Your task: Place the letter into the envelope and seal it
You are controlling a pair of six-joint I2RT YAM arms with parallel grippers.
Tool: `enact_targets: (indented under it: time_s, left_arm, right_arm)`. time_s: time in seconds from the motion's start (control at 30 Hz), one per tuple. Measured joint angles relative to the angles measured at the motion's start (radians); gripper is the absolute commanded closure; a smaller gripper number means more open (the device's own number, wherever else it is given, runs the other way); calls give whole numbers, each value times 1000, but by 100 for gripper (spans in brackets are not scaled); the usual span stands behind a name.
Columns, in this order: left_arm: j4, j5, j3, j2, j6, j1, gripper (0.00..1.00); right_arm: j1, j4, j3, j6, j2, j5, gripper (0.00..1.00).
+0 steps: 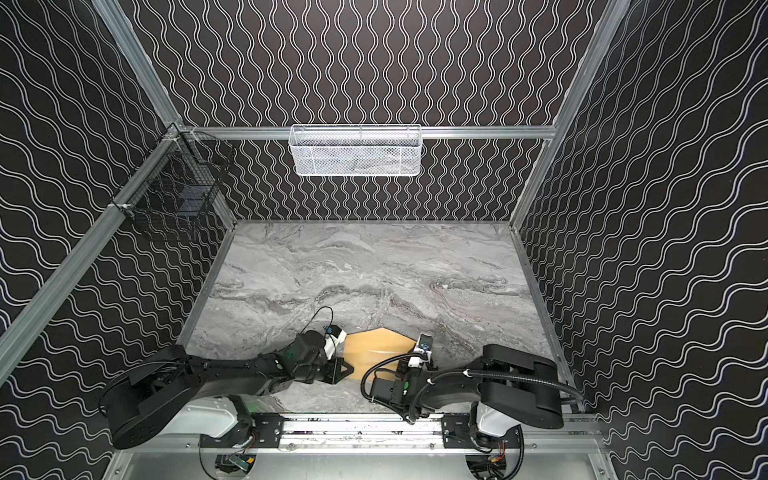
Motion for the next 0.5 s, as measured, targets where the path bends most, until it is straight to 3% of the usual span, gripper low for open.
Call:
enact_targets:
  time_s: [0.17, 0.23, 0.37, 0.5]
  left_arm:
    - [-10, -3, 0, -3, -3, -1, 96]
    - [-16, -6, 3, -13, -3, -3, 92]
    - [-150, -46, 19, -114, -2, -8, 71]
    - [-254, -89, 97, -214, 24, -11, 67]
  right_arm:
    - [-31, -15, -50, -138, -175, -64, 100]
    - [-32, 44, -87, -270, -304, -90, 100]
    - [-61, 262, -192, -611, -608, -215, 100]
    - [-132, 393, -227, -861, -795, -411, 100]
